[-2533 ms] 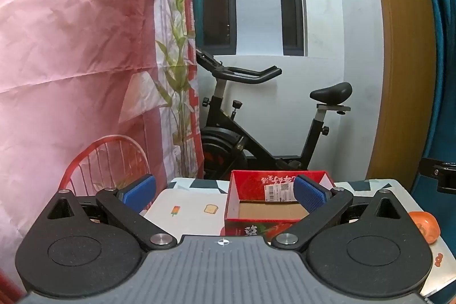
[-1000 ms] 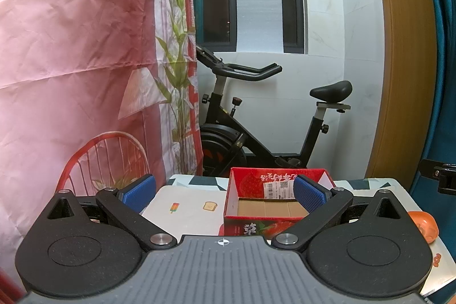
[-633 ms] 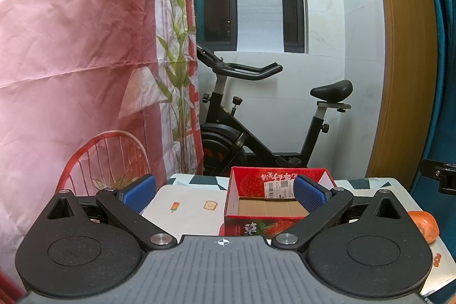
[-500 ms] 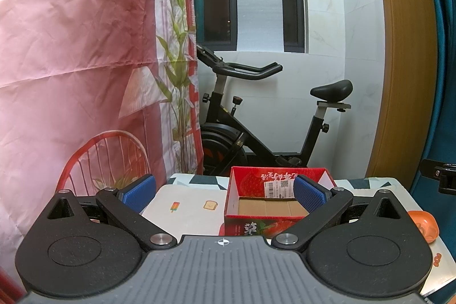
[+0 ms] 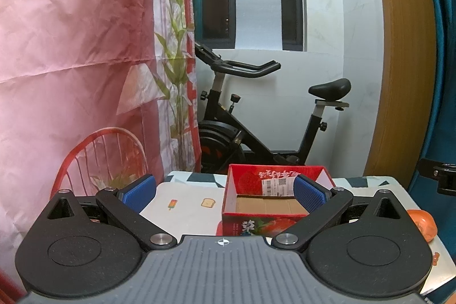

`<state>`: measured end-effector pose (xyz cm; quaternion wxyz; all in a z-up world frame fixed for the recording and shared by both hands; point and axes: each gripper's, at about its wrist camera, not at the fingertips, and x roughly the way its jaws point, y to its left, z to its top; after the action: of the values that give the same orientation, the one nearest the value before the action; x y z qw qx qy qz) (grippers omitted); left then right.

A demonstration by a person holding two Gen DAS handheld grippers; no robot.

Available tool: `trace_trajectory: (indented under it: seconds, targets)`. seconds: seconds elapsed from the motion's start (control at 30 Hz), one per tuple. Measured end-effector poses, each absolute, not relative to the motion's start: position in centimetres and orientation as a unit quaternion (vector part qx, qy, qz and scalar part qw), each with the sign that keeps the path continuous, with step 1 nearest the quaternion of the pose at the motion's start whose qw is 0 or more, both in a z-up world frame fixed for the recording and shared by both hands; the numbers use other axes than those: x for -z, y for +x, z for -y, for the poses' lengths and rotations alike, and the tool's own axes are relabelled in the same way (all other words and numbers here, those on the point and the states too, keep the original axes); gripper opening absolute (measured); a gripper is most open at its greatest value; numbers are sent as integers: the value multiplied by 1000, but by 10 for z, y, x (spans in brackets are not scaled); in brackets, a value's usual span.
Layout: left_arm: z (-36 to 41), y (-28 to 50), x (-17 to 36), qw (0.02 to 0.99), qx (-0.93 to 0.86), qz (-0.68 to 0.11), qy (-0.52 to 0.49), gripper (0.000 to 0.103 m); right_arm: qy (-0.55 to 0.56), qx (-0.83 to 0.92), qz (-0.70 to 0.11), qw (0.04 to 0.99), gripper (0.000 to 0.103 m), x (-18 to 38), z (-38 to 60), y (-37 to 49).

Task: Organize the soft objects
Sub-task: 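Move both grippers down toward the black eye mask on the pile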

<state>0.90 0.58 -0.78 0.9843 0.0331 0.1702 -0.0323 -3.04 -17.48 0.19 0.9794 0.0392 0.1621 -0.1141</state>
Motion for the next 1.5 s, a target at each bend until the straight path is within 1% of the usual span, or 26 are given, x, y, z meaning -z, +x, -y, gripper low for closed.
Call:
trace_trajectory:
  seconds: [0.33, 0.73, 0.97, 1.17, 1.27, 1.37, 1.5]
  targets:
    - [-8, 33, 30, 974, 41, -220, 32, 103, 66, 81, -156, 982, 103, 17, 179, -30]
    - [-6, 62, 64, 962, 63, -260, 47, 103, 75, 72, -190, 976, 103, 58, 180, -4]
    - [-6, 81, 86, 960, 53, -268, 61, 103, 93, 59, -160, 981, 103, 91, 187, 7]
    - [-15, 91, 115, 966, 32, -256, 23, 103, 97, 59, -189, 975, 103, 126, 190, 24]
    - [-15, 101, 131, 962, 19, -269, 35, 103, 102, 50, -192, 975, 103, 146, 190, 31]
    - [-16, 110, 147, 957, 13, -288, 43, 103, 85, 46, -216, 972, 103, 164, 187, 42]
    - [-25, 115, 170, 949, 21, -315, 28, 103, 73, 49, -241, 966, 103, 189, 183, 49]
